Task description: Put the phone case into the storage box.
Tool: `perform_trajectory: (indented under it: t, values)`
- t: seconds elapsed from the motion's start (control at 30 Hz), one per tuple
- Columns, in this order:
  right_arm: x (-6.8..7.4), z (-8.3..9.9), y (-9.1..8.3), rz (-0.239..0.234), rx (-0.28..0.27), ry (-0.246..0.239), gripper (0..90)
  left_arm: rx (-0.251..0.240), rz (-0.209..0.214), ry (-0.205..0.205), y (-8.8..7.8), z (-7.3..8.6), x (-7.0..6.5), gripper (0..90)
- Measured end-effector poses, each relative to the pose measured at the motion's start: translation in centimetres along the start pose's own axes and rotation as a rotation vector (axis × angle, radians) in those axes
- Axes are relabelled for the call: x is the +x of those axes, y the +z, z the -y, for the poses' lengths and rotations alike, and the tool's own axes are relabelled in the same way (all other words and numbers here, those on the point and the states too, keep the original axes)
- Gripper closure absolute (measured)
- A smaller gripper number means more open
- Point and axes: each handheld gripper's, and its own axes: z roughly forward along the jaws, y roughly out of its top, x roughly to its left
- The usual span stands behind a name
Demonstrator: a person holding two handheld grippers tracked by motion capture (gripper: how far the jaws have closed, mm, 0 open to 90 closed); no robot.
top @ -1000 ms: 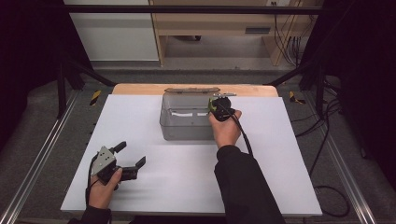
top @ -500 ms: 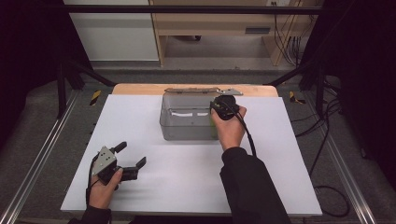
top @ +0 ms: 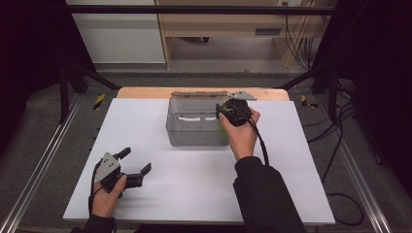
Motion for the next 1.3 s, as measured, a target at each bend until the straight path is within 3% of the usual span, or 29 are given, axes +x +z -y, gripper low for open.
perform_trajectory:
  t: [0.37, 0.57, 0.97, 1.3]
  values:
    - [-0.9, -0.4, -1.1, 0.006, -0.013, 0.034, 35.0, 0.003, 0.001, 0.004, 0.1, 0.0, 0.0, 2.2]
    - [-1.2, -0.5, -1.6, -0.007, -0.020, 0.014, 33.9, 0.004, -0.002, 0.003, 0.0, 0.0, 0.0, 2.2]
    - [-1.3, -0.7, -2.4, -0.051, -0.052, -0.008, 22.1, -0.001, -0.010, 0.001, -0.3, 0.0, -0.2, 2.2]
    - [-1.9, -1.0, -4.0, -0.050, -0.076, -0.016, 6.0, -0.007, -0.009, 0.007, -1.4, -0.1, -0.6, 1.9]
